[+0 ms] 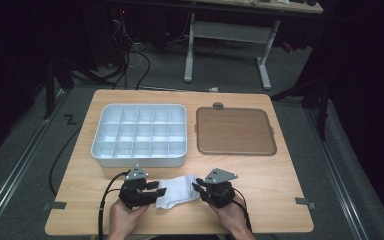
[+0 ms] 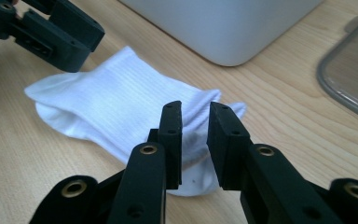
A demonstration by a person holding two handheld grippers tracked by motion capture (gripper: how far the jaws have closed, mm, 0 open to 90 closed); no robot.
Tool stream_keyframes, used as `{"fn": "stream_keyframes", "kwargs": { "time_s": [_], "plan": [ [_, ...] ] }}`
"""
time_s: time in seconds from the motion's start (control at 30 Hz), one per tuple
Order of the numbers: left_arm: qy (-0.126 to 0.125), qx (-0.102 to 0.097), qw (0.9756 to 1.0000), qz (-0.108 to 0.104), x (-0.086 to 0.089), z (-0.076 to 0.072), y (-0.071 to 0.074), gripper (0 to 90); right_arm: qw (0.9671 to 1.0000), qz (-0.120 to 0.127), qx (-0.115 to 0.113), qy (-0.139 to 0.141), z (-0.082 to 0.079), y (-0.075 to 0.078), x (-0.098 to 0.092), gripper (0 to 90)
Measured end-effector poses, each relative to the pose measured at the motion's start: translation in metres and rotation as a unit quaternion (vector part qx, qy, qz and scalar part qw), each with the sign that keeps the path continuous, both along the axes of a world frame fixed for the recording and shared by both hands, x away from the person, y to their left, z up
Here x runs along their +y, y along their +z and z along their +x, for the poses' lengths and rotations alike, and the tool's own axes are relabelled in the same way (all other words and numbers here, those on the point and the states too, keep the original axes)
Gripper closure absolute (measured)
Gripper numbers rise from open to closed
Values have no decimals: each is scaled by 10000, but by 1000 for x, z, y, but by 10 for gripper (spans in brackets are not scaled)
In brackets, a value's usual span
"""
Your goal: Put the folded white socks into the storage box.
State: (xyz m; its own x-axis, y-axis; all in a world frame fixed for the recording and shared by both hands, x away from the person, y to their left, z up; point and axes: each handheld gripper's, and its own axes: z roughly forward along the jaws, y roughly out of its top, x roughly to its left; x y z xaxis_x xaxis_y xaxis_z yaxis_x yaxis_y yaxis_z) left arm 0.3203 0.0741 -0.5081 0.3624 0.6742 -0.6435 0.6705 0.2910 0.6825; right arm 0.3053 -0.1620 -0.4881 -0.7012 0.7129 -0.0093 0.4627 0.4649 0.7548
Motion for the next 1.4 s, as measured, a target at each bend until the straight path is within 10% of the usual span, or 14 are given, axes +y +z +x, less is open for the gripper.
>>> {"fn": "stream_keyframes", "kwargs": {
  "time_s": [1.4],
  "plan": [
    [155,-26,9986,509,-22,8,-22,586,9986,-281,221,380,-5,-18,14,576]
  ]
}}
